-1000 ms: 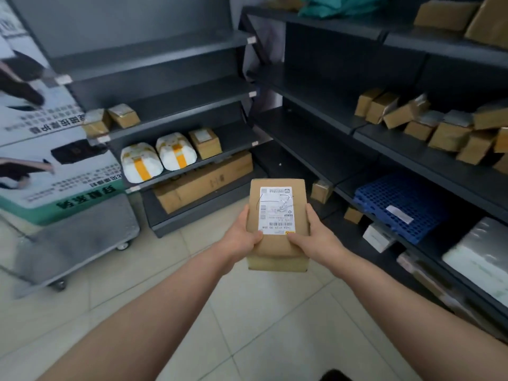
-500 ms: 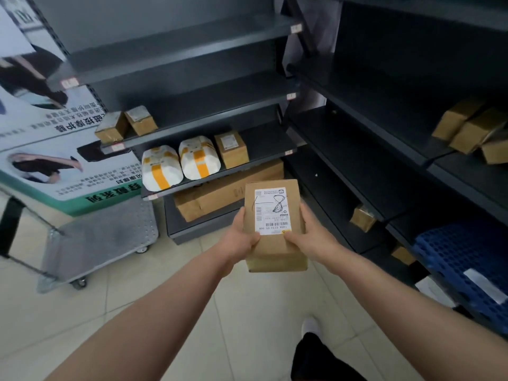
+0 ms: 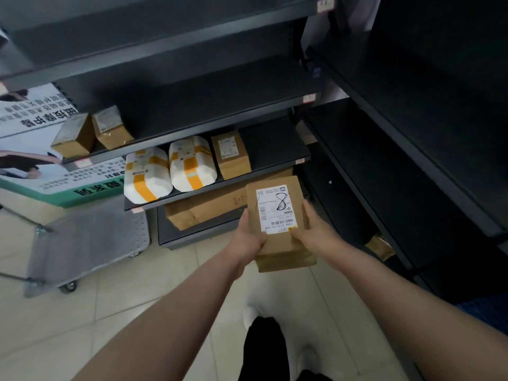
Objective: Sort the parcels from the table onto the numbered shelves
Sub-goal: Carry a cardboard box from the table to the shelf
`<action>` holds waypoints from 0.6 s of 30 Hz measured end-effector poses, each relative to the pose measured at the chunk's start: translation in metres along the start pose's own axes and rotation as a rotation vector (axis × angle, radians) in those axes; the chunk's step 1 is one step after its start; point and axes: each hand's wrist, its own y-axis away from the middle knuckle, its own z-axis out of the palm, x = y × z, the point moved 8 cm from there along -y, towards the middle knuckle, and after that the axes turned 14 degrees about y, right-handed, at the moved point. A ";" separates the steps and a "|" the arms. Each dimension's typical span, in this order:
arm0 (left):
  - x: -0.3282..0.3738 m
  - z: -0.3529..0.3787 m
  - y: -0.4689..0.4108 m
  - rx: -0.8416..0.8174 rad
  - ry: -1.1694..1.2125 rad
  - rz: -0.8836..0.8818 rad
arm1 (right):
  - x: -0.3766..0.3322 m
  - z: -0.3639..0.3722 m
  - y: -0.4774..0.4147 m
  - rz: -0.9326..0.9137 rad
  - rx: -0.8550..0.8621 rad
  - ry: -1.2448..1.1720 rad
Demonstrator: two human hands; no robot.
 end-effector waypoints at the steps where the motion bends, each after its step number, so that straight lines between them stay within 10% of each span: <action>1: 0.005 0.001 -0.014 -0.014 -0.008 -0.002 | 0.000 -0.001 -0.013 0.010 0.000 -0.012; 18: 0.048 0.043 -0.266 -0.030 -0.063 -0.133 | 0.033 -0.011 -0.267 0.097 -0.052 -0.235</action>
